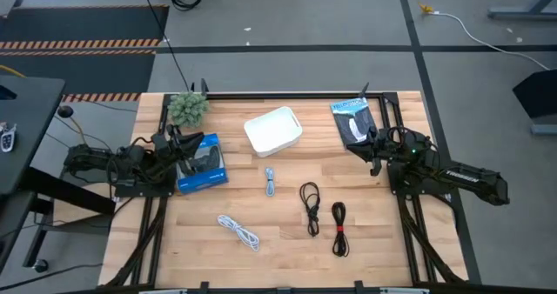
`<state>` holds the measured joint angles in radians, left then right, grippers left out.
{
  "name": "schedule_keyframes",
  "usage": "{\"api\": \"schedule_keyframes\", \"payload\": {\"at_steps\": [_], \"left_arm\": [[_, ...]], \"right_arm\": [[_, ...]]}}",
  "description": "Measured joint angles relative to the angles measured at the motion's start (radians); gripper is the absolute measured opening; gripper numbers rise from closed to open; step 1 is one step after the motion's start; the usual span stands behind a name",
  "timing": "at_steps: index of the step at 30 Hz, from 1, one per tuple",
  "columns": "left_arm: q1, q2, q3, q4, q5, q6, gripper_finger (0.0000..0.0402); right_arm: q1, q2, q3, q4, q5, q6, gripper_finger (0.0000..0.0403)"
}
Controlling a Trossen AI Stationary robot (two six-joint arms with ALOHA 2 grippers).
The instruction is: Pick and place USB-C Cables
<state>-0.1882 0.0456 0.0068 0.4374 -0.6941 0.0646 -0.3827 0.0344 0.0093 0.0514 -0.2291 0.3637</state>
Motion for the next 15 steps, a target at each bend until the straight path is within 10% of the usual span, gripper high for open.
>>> {"api": "schedule_keyframes", "payload": {"at_steps": [15], "left_arm": [[0.000,0.000,0.000,0.000,0.000,0.000,0.0043]], "right_arm": [[0.000,0.000,0.000,0.391,0.419,0.595,0.0030]]}}
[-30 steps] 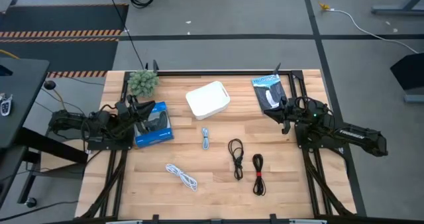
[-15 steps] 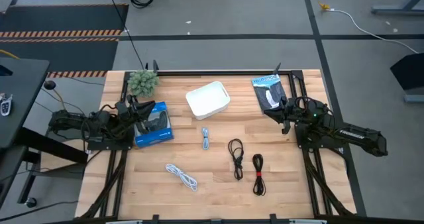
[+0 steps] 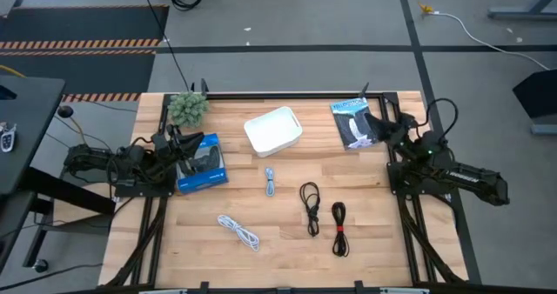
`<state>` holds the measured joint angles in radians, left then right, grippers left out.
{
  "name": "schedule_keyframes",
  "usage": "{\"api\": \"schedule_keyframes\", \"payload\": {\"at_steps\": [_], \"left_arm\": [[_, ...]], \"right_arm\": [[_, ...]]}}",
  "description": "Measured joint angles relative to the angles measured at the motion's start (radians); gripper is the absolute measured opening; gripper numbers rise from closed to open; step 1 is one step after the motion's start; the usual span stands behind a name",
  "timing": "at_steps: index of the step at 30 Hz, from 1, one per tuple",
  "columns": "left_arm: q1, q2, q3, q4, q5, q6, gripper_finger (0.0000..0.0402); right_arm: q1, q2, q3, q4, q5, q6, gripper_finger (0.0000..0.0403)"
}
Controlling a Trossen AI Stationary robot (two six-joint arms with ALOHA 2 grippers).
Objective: Pick and place USB-C Cables
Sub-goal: Put the right black USB cable into the white bin
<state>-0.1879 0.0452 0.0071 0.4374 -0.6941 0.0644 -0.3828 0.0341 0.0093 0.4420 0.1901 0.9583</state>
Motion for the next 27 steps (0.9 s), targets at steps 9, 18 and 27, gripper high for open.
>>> {"api": "schedule_keyframes", "payload": {"at_steps": [9,18,27], "left_arm": [[0.000,0.000,0.000,0.000,0.000,0.000,0.0043],[0.000,0.000,0.000,0.000,0.000,0.000,0.0043],[0.000,0.000,0.000,0.000,0.000,0.000,0.0043]], "right_arm": [[0.000,0.000,0.000,-0.030,-0.021,0.023,0.0030],[0.000,0.024,0.000,-0.124,0.026,0.157,0.0030],[0.000,0.112,0.000,-0.124,-0.093,0.185,0.0030]]}}
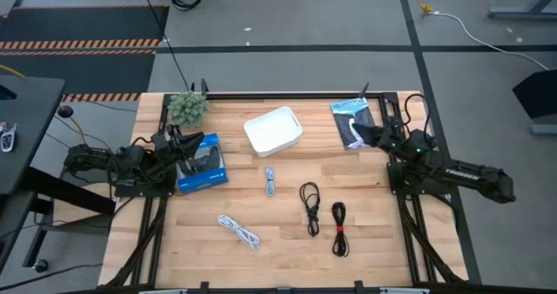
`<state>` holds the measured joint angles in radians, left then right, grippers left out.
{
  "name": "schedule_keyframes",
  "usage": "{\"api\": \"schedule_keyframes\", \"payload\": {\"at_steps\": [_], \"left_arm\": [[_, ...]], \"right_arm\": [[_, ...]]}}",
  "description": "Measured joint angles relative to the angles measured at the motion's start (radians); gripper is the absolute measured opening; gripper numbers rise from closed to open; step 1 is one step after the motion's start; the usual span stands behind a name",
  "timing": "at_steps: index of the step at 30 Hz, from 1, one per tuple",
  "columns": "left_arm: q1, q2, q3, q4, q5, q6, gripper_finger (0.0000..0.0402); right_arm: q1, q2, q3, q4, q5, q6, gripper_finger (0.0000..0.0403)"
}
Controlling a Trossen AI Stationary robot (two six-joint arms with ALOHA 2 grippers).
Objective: Pick and place USB-C Cables
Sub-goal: Put the right black USB cable into the white bin
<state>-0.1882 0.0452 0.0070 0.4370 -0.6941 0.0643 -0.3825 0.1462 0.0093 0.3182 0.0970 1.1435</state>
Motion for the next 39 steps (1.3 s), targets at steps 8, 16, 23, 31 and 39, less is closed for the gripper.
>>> {"api": "schedule_keyframes", "payload": {"at_steps": [8,16,23,31,39], "left_arm": [[0.000,0.000,0.000,0.000,0.000,0.000,0.0043],[0.000,0.000,0.000,0.000,0.000,0.000,0.0043],[0.000,0.000,0.000,0.000,0.000,0.000,0.0043],[0.000,0.000,0.000,0.000,0.000,0.000,0.0043],[0.000,0.000,0.000,0.000,0.000,0.000,0.0043]], "right_arm": [[-0.054,0.087,0.038,0.006,-0.002,-0.083,0.0030],[-0.154,0.187,0.149,0.009,0.009,-0.178,0.0030],[-0.232,0.224,0.169,-0.104,-0.027,-0.056,0.0030],[-0.354,0.220,0.171,-0.048,-0.168,-0.066,0.0030],[-0.496,0.220,0.171,0.036,-0.343,-0.047,0.0019]]}}
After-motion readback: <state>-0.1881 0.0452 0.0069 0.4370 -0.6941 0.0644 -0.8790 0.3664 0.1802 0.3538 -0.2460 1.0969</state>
